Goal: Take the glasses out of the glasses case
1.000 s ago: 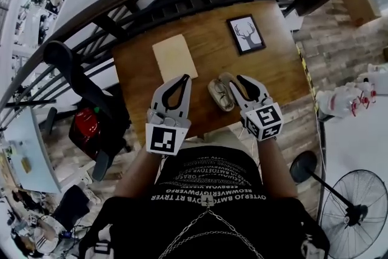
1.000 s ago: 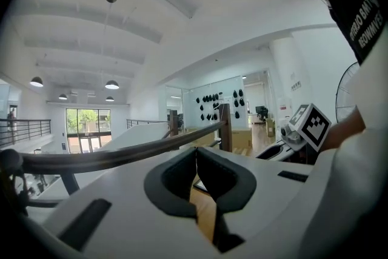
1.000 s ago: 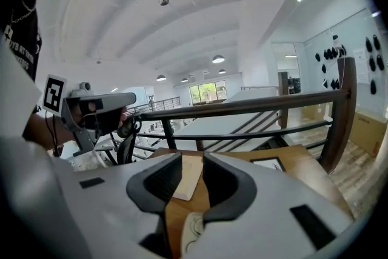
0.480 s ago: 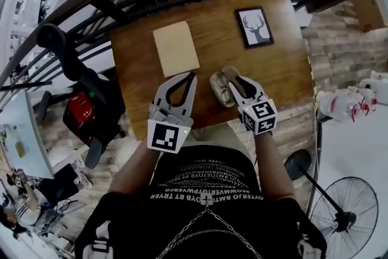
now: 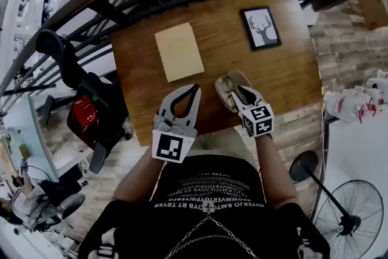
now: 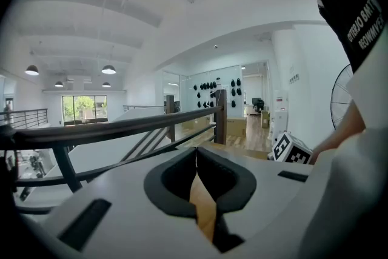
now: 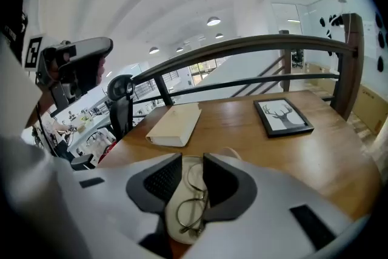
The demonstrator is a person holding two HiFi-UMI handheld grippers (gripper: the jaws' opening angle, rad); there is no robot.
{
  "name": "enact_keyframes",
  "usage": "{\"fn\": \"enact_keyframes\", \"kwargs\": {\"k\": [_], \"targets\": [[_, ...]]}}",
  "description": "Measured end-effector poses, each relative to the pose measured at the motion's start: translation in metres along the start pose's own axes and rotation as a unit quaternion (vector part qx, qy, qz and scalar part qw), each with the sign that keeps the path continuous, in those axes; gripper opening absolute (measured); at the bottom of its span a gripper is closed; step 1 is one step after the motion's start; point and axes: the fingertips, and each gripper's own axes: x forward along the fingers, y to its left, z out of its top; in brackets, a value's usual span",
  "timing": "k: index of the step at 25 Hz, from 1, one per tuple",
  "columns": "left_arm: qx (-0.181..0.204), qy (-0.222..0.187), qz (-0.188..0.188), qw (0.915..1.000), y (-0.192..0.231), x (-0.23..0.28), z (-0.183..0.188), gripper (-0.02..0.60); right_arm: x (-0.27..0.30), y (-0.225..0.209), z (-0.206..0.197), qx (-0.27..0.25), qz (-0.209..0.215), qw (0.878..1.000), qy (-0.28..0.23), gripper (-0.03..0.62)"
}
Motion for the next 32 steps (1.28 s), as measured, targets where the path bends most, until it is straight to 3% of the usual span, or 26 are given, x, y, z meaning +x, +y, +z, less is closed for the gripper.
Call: {"fn": "enact_keyframes", "kwargs": {"k": [17, 22, 28, 32], "targets": [[0.001, 0.045, -0.004, 0.9990, 0.005, 0.013, -0.041, 0.029, 0.051, -0.027, -0.062, 0.020, -0.025, 0.996, 0.079, 0.107], [-0.009, 0.049, -0.008, 0.9987, 0.000, 0.011, -0.048, 0.029, 0.054, -0.027, -0.069, 0.016, -0.034, 0.994, 0.099, 0.029], [-0.018, 0.040, 0.001, 0.9990, 0.004, -0.002, -0.042, 0.029, 0.043, -0.030, -0.057, 0.058, -0.031, 0.995, 0.075, 0.028], [-0.025, 0.034, 0.018, 0.9990, 0.012, -0.012, -0.034, 0.029, 0.027, -0.030, -0.032, 0.042, -0.046, 0.997, 0.047, 0.028]]}}
